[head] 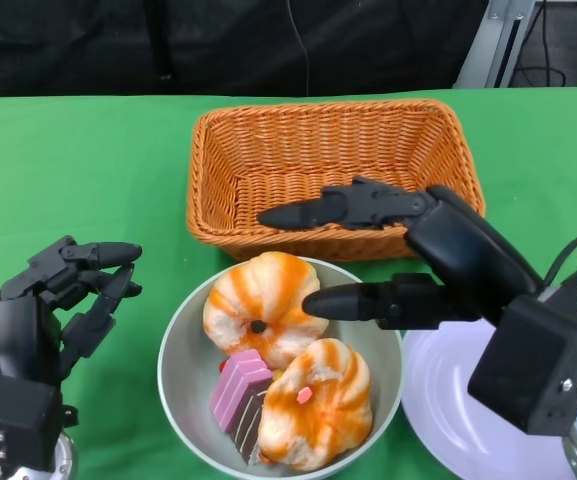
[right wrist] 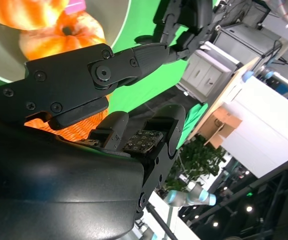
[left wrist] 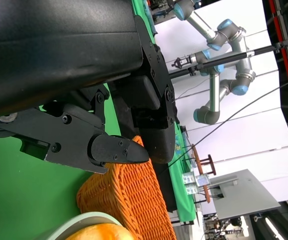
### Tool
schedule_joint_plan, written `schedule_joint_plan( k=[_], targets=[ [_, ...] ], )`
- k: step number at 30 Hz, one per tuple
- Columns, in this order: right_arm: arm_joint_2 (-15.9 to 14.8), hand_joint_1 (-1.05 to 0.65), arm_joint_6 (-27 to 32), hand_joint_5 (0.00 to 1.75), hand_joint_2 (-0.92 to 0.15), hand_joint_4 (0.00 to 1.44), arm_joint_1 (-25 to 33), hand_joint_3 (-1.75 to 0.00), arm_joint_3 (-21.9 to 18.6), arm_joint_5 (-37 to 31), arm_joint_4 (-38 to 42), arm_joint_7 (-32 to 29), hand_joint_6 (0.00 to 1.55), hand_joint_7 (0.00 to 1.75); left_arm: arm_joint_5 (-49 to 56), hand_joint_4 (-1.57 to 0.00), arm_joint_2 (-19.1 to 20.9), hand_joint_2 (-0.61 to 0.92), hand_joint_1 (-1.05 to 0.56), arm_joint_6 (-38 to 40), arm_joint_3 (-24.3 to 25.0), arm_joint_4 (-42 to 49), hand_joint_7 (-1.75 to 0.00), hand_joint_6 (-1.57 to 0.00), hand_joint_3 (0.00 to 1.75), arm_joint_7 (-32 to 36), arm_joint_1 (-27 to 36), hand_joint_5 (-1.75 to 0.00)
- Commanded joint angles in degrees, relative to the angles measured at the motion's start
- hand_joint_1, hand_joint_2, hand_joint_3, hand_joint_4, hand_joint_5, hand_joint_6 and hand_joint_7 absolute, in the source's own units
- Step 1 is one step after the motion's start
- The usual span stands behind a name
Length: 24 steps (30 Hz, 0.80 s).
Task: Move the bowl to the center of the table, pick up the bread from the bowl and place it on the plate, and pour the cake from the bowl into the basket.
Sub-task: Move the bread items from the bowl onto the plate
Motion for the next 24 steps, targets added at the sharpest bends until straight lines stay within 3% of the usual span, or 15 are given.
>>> schedule_joint_plan(
  k=[1, 7, 14, 21, 24],
  targets=[
    [-0.7, -0.62, -0.1, 0.65, -0.89, 0.63, -0.1, 0.00, -0.4, 0.2, -0.4, -0.3, 0.72, 0.11, -0.8, -0.81, 0.6, 0.92, -0.23, -0.3, 0.3, 0.0, -0.77, -0.94, 0.21, -0.1, 0.4, -1.19],
    [-0.7, -0.64, 0.9, 0.66, -0.90, 0.63, -0.9, -0.01, 1.2, -2.6, -0.8, -0.3, 0.71, 0.09, -1.3, -0.83, 0.4, 0.92, -0.24, 0.2, 0.1, -0.3, -0.76, -0.93, 0.23, -0.7, 0.5, -1.13],
    [0.2, -0.70, 0.9, 0.59, -0.92, 0.68, -2.8, -0.02, 5.2, -12.2, 0.3, -3.2, 0.73, 0.05, -1.0, -0.83, 0.4, 0.92, -0.23, 0.5, -0.1, -0.3, -0.77, -0.93, 0.26, -1.1, 0.5, -1.15],
    [0.4, -0.73, -1.2, 0.61, -0.92, 0.71, -4.3, -0.03, 7.6, -16.6, 4.0, -5.4, 0.75, 0.04, 2.6, -0.79, 0.1, 0.92, -0.26, 2.5, -0.9, -2.1, -0.83, -0.90, 0.25, 2.7, 1.0, -1.30],
    [0.5, -0.75, -1.5, 0.66, -0.92, 0.70, -5.0, -0.04, 8.3, -19.1, 5.1, -6.6, 0.75, 0.03, 2.9, -0.79, 0.1, 0.92, -0.26, 2.6, -1.3, -2.2, -0.84, -0.88, 0.26, 3.2, 1.1, -1.27]
  ],
)
